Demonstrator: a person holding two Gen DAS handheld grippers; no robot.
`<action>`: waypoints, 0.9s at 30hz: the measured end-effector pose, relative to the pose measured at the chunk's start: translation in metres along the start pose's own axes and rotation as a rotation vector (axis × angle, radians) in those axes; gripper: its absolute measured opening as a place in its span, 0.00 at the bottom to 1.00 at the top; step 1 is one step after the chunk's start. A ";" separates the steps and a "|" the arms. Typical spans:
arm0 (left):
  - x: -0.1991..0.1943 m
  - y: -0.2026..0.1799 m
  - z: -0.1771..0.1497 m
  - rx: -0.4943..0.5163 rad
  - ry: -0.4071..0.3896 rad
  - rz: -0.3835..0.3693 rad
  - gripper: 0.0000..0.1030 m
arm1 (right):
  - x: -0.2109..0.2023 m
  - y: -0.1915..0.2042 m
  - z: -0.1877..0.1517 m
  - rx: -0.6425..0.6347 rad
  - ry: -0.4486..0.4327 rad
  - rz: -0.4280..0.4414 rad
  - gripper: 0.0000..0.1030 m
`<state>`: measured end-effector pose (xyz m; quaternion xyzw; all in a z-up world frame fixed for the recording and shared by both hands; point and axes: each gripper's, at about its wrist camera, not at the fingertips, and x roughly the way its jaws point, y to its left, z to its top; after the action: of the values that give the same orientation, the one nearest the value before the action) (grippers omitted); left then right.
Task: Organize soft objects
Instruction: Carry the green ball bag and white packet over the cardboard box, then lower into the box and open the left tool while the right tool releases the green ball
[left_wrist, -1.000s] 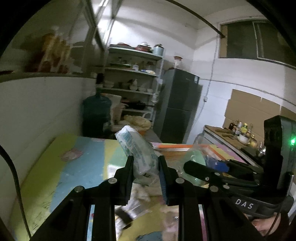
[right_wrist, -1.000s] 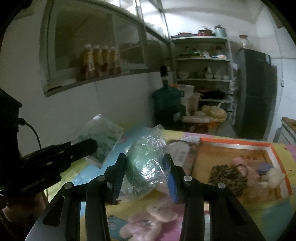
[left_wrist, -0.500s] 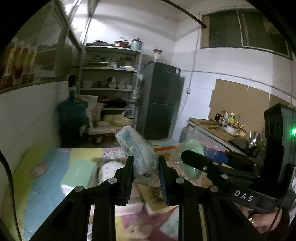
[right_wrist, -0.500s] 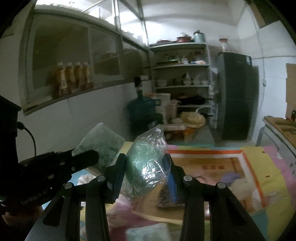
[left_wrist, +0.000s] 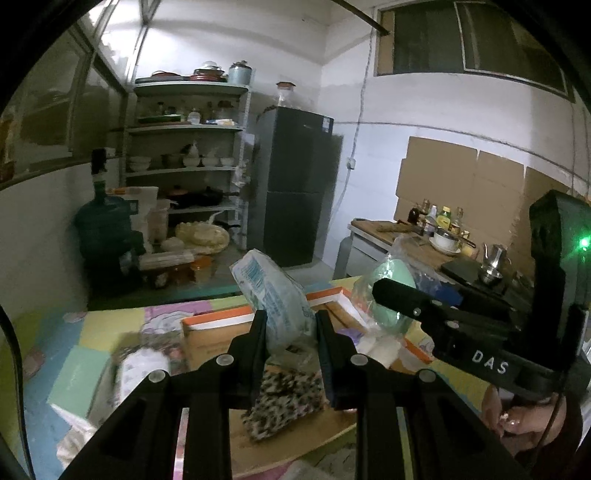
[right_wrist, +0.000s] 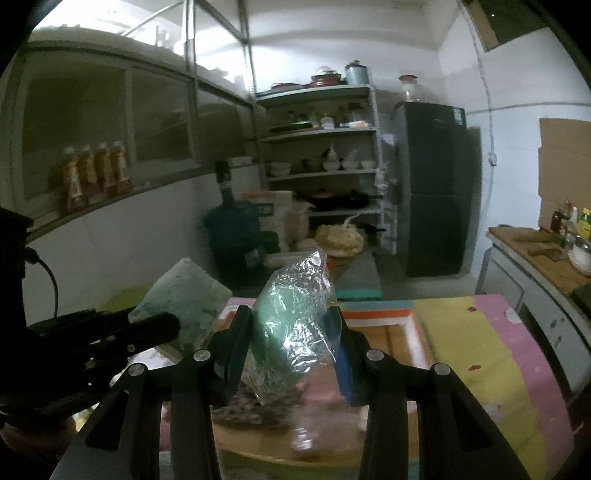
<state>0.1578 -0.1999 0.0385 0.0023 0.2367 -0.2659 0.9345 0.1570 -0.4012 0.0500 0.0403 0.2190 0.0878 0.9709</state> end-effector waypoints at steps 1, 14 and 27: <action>0.005 -0.004 0.002 0.001 0.004 -0.006 0.25 | 0.002 -0.006 0.002 0.004 0.004 -0.003 0.41; 0.085 -0.027 0.019 -0.044 0.125 -0.107 0.25 | 0.051 -0.091 0.016 0.074 0.098 -0.047 0.41; 0.153 -0.021 0.012 -0.130 0.243 -0.115 0.25 | 0.111 -0.124 0.010 0.100 0.203 -0.060 0.41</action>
<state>0.2663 -0.2955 -0.0159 -0.0395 0.3646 -0.3010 0.8803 0.2792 -0.5027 -0.0020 0.0728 0.3214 0.0513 0.9428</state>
